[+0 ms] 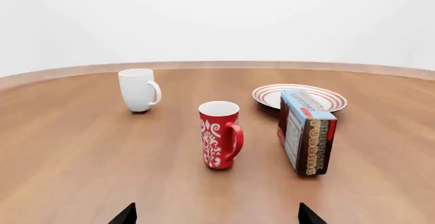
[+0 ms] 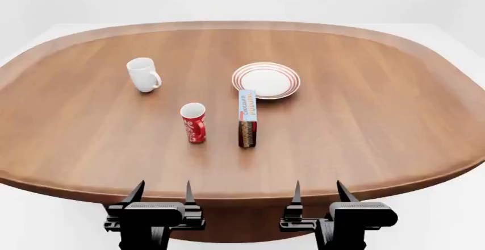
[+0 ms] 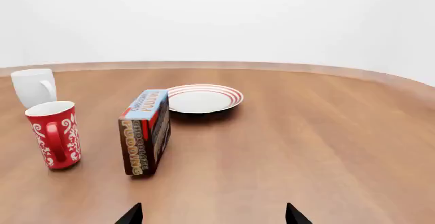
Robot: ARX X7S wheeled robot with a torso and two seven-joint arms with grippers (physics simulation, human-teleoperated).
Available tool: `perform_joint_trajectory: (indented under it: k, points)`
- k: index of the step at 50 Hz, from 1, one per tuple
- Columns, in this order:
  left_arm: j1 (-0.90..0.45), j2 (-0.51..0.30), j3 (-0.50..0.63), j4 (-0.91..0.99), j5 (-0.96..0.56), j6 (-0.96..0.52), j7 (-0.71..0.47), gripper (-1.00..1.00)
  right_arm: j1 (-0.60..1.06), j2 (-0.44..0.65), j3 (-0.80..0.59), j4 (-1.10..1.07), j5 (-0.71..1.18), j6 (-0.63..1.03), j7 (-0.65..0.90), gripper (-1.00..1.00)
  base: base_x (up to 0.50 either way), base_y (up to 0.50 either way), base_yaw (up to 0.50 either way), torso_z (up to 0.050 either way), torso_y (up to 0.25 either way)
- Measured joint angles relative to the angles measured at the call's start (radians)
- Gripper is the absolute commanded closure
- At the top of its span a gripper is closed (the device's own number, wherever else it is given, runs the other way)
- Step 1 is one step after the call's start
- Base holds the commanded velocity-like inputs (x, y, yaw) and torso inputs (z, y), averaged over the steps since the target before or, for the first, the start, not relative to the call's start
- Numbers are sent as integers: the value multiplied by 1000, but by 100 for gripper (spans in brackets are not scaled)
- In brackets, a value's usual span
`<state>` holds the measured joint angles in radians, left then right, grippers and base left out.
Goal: Pick up the white mug and put it on the plate, and put the chocolate pudding to the right of the plate.
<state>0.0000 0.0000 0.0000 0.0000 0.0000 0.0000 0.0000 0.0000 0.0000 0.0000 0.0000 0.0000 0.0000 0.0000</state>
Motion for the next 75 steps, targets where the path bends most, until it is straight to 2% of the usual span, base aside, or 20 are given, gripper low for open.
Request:
perform_joint_trajectory:
  k: [44, 48, 54, 65, 75]
  points:
    - [-3, -71, 92, 18, -20, -56, -107, -100, -14, 67, -87, 4, 74, -5, 88, -100, 0, 0, 0, 0, 0]
    - [4, -85, 85, 102, -28, -85, -118, -100, -18, 78, -80, -60, 92, 21, 101, -100, 0, 0, 0, 0, 0]
    - [-5, -120, 35, 326, -43, -163, -148, -100, -12, 107, -20, -257, 136, 86, 142, -100, 0, 0, 0, 0, 0]
    - [-44, -183, -152, 707, -100, -285, -214, -100, 42, 174, 203, -627, 260, 164, 243, -100, 0, 0, 0, 0, 0]
    - [-61, -218, -304, 908, -130, -301, -266, -100, 78, 223, 393, -833, 373, 164, 305, -100, 0, 0, 0, 0, 0]
